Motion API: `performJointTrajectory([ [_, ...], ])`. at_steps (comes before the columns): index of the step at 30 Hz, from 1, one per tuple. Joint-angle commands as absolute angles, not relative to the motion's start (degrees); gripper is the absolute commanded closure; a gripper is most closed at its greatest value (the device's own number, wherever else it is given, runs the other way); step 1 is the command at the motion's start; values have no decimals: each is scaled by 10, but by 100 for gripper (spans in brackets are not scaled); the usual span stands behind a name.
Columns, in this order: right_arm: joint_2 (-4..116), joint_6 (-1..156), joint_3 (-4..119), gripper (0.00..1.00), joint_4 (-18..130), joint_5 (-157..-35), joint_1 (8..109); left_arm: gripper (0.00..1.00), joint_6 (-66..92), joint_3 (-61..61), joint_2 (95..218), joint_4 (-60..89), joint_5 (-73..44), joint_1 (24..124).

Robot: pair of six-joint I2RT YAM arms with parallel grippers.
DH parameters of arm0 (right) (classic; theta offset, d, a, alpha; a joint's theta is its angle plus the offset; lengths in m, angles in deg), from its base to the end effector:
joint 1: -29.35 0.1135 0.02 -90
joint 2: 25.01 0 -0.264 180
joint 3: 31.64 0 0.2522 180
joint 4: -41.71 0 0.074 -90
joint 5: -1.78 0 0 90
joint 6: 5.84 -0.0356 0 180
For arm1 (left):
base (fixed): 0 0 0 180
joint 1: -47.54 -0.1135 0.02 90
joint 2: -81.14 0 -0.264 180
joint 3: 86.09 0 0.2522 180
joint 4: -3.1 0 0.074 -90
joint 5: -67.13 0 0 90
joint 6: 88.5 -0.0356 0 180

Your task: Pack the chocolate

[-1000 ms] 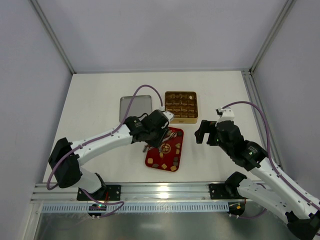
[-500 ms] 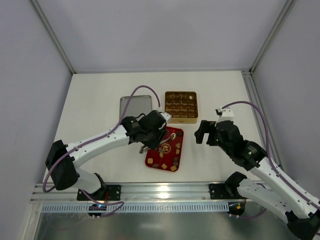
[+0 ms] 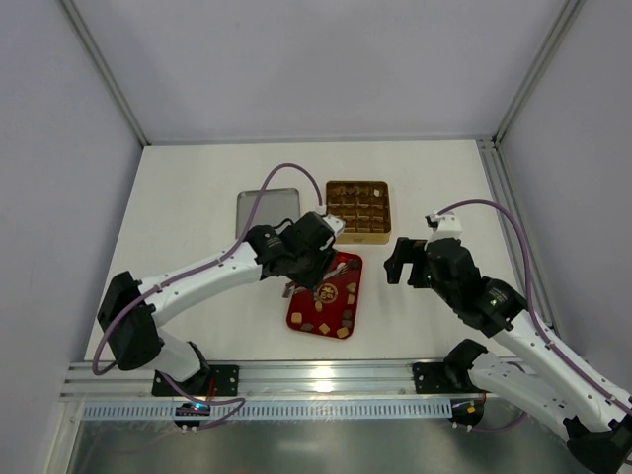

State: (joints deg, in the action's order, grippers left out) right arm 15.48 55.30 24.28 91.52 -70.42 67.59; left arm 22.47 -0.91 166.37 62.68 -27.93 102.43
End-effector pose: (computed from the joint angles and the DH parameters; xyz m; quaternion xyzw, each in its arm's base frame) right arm 0.1256 0.0852 0.2911 0.0005 0.8768 0.1407 0.4598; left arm 0.1783 -0.2482 0.2819 0.2702 0.9256 -0.1273 0.2326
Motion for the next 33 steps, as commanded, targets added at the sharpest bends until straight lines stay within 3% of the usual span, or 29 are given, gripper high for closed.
performJointTrajectory([
  [1, 152, 549, 240, 0, 902, -702, 676, 55, 230, 16, 1679, 605, -278, 1026],
  [33, 156, 552, 231, 0, 896, -706, 676, 62, 229, 9, 1711, 597, -276, 1030],
])
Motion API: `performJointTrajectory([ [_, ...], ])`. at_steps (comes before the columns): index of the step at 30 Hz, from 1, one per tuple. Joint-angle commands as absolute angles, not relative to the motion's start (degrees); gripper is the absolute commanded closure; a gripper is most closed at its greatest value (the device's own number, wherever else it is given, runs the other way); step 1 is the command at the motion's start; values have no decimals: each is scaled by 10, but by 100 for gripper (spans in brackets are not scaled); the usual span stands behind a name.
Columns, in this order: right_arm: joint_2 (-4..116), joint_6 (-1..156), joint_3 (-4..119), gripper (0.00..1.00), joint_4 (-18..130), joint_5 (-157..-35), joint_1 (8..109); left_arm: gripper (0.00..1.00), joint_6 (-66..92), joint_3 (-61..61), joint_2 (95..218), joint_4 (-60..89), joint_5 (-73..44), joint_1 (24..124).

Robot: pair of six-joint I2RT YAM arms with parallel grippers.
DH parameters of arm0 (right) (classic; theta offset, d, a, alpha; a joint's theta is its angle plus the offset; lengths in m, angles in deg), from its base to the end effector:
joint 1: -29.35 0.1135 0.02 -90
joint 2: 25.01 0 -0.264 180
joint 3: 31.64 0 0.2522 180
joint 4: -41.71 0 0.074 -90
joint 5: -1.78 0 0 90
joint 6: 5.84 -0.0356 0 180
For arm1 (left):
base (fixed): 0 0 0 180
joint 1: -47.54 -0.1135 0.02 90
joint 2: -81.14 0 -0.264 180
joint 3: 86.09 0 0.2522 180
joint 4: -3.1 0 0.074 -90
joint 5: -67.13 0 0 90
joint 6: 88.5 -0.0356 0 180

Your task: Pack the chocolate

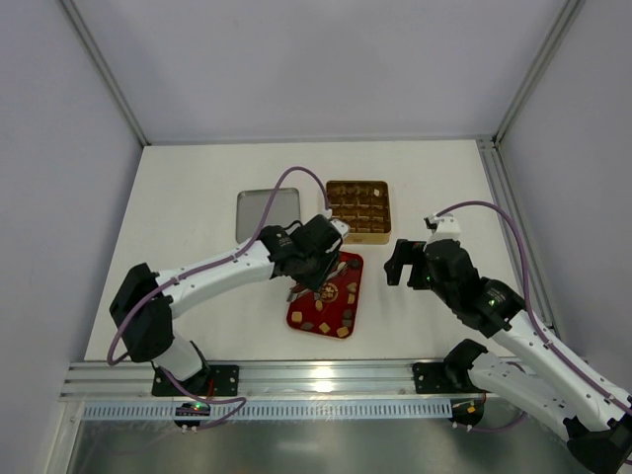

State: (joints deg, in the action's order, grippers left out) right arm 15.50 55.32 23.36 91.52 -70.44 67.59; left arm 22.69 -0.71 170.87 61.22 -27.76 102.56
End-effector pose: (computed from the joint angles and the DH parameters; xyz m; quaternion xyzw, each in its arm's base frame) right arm 0.1257 0.0852 0.2857 -0.0012 0.8805 0.1363 0.4541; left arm 0.1864 -0.2611 0.2613 0.2726 0.9314 -0.1141 0.2126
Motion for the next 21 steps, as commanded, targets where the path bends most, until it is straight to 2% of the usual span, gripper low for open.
performJointTrajectory([
  [1, 156, 552, 231, 0, 897, -706, 676, 62, 229, 10, 1712, 597, -277, 1031],
  [21, 153, 552, 230, 0, 895, -707, 676, 61, 219, 33, 1719, 621, -311, 1049],
])
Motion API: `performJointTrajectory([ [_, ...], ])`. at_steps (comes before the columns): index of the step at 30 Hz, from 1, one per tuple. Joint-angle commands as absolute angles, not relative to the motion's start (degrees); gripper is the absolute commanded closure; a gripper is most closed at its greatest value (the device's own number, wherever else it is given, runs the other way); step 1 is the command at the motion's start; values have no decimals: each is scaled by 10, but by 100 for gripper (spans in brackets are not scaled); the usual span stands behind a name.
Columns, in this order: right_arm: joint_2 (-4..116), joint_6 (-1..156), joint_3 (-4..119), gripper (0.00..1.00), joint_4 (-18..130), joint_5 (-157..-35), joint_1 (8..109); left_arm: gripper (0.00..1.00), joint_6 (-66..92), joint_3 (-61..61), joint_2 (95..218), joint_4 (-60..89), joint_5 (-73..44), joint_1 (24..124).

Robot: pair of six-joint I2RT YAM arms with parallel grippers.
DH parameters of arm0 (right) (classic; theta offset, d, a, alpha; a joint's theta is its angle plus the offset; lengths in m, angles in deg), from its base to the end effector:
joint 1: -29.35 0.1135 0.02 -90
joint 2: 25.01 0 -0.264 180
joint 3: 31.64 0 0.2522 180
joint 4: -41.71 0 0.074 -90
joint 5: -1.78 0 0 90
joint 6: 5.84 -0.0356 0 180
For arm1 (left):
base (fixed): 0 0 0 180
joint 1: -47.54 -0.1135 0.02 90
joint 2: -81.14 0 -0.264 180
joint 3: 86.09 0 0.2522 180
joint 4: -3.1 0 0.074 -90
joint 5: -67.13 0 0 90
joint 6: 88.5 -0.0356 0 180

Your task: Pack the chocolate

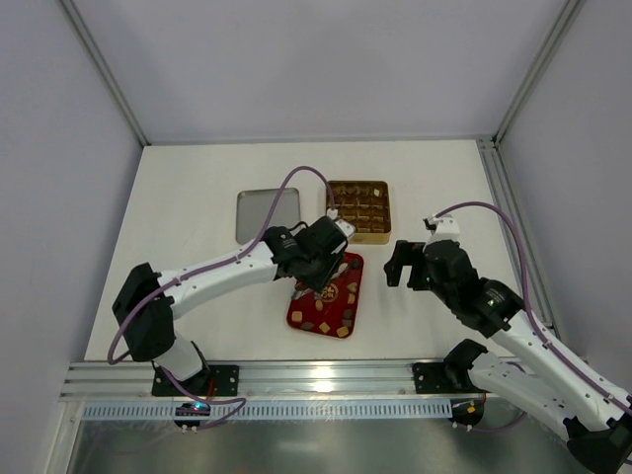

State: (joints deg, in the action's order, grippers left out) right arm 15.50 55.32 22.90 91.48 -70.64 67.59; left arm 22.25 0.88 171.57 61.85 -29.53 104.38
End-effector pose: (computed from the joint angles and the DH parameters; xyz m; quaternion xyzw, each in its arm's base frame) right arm 0.1257 0.0854 0.2831 -0.0026 0.8823 0.1356 0.4508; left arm 0.1811 -0.2696 0.2655 0.2869 0.9258 -0.1063 0.2222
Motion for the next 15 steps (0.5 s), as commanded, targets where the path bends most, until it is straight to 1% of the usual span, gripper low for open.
performJointTrajectory([
  [1, 153, 552, 230, 0, 897, -706, 676, 61, 218, 36, 1720, 623, -313, 1050],
  [15, 150, 551, 226, 0, 896, -706, 676, 61, 214, 49, 1733, 639, -332, 1063],
])
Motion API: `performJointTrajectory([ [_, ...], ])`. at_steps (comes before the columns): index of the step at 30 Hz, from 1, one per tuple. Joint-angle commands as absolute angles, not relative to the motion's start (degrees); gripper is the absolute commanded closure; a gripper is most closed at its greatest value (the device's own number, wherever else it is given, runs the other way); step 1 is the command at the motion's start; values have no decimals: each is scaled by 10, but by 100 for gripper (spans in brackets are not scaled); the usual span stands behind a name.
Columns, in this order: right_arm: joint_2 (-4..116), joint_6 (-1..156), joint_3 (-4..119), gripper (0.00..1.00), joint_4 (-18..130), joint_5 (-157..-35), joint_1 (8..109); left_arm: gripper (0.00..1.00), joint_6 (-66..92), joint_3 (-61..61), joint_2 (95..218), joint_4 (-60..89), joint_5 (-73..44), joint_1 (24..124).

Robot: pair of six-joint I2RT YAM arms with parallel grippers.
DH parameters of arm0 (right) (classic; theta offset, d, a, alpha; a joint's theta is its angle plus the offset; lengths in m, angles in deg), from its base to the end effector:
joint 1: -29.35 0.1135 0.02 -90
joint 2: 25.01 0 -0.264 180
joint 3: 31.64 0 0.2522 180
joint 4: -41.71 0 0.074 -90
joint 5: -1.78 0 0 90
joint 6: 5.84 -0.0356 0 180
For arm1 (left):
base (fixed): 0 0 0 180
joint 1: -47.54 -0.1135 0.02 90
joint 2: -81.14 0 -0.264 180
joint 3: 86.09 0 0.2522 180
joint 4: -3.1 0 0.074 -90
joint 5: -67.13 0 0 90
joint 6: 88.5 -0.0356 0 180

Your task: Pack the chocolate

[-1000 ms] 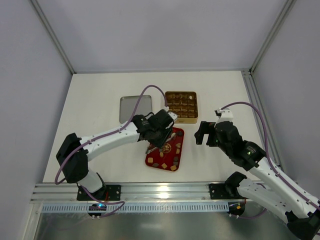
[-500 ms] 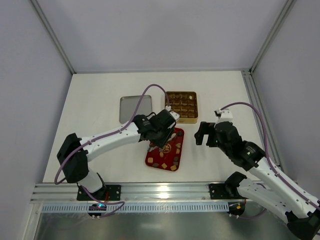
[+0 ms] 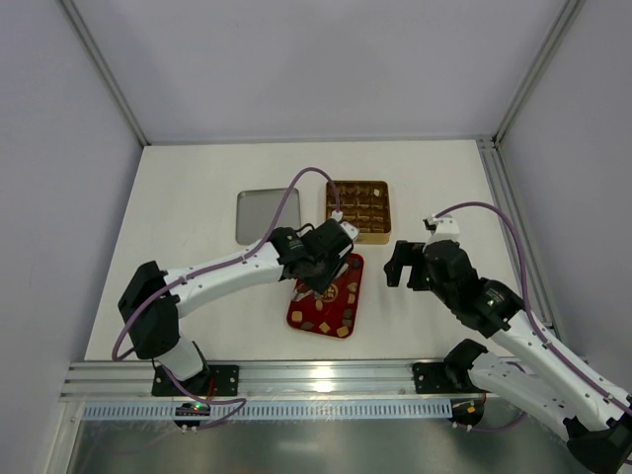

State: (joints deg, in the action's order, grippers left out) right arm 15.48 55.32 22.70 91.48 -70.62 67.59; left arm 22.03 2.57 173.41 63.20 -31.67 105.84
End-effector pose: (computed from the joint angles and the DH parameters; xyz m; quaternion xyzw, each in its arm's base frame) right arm 0.1257 0.0853 0.2820 -0.0028 0.8829 0.1347 0.4497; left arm 0.1783 -0.2783 0.2635 0.2978 0.9243 -0.0863 0.2226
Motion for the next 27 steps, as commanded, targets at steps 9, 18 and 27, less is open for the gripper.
performJointTrajectory([
  [9, 150, 550, 226, 0, 895, -706, 676, 67, 214, 55, 1729, 641, -348, 1064],
  [18, 148, 550, 225, 0, 897, -705, 676, 69, 216, 67, 1710, 645, -349, 1064],
  [27, 147, 550, 226, 0, 897, -707, 676, 69, 219, 79, 1690, 662, -345, 1063],
])
